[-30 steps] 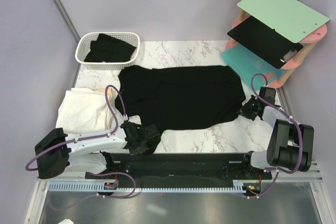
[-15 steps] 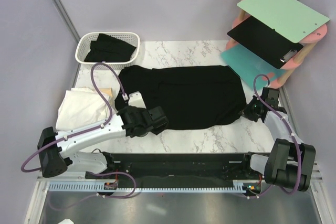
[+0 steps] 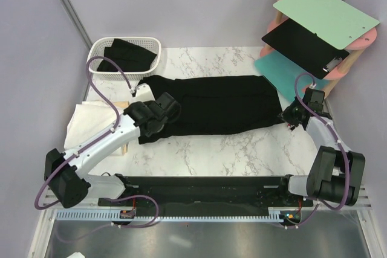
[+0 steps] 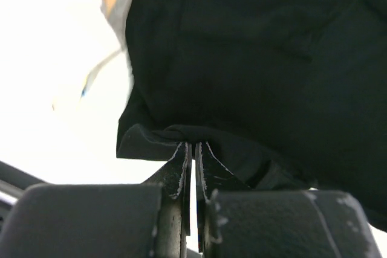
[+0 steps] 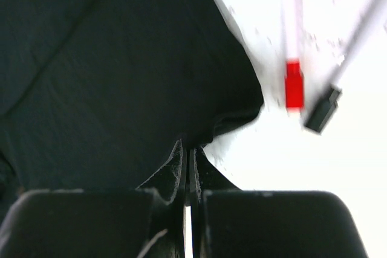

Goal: Fold and stack the t-shirts
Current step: Fold the other side of the tshirt into a rectangle

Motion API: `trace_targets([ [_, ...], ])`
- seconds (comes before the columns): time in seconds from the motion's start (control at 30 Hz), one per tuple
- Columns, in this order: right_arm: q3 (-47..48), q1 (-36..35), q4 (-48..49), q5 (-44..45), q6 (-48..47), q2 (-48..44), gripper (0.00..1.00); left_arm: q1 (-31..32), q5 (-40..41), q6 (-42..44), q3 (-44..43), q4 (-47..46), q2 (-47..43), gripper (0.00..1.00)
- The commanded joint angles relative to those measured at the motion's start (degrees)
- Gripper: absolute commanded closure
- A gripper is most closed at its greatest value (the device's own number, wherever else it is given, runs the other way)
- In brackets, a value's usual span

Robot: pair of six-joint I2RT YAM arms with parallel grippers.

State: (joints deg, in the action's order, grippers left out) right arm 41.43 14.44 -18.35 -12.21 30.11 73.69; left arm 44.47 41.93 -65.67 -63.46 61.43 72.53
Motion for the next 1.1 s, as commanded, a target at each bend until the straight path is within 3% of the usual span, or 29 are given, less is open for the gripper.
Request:
trace_targets([
  [0.0, 5.14, -0.2, 5.95, -0.62, 2.67, 4.6, 1.0, -3.15, 3.67, 10.73, -5.78, -6.93, 4.97, 0.98],
  [0.3, 11.47, -0.46, 8.94, -0.36, 4.43, 12.17, 1.0, -6.76, 4.83, 15.48, -11.77, -9.4, 14.73, 0.98],
  [0.8, 18.77, -7.22, 7.98, 3.32, 3.38, 22.72, 1.0, -14.41, 3.68, 25.15, -18.98, -14.05, 21.24, 0.98],
  [1.07, 21.06, -7.41, 6.92, 8.43, 3.2, 25.62, 1.0, -16.52, 2.1, 29.45, -23.98, -16.16, 27.92, 0.98],
])
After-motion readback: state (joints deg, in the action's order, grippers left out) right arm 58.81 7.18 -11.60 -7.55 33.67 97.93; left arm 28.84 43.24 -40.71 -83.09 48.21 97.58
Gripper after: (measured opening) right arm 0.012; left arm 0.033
